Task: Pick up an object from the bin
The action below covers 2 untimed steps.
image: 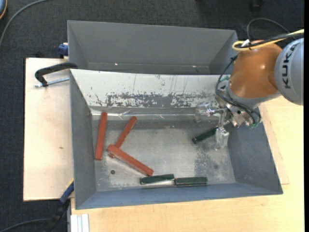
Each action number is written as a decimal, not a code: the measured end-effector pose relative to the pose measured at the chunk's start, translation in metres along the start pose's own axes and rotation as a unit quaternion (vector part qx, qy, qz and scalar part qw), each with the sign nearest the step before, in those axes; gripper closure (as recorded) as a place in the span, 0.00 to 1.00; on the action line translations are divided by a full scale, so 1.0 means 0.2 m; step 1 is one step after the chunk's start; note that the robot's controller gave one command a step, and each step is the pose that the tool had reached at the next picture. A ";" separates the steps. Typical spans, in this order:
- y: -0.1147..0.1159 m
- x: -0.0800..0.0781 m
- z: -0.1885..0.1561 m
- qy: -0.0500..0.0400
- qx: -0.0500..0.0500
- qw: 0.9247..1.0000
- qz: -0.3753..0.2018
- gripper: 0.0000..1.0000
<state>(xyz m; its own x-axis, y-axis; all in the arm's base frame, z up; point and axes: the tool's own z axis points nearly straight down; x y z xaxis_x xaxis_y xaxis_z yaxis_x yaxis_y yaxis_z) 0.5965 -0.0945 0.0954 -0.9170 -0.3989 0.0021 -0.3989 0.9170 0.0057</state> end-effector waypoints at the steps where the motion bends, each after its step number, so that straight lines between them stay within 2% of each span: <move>1: -0.03 0.01 0.13 -0.001 0.002 1.000 0.006 0.00; 2: -0.03 0.00 0.12 -0.003 0.002 1.000 0.006 1.00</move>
Offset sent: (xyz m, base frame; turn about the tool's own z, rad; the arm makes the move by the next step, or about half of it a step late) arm 0.0006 -0.0071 -0.0254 0.0116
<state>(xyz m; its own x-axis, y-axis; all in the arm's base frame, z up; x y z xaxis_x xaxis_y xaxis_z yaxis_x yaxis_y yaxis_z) 0.5985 -0.1003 0.0712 -0.9219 -0.3875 -0.0031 -0.3875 0.9219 0.0012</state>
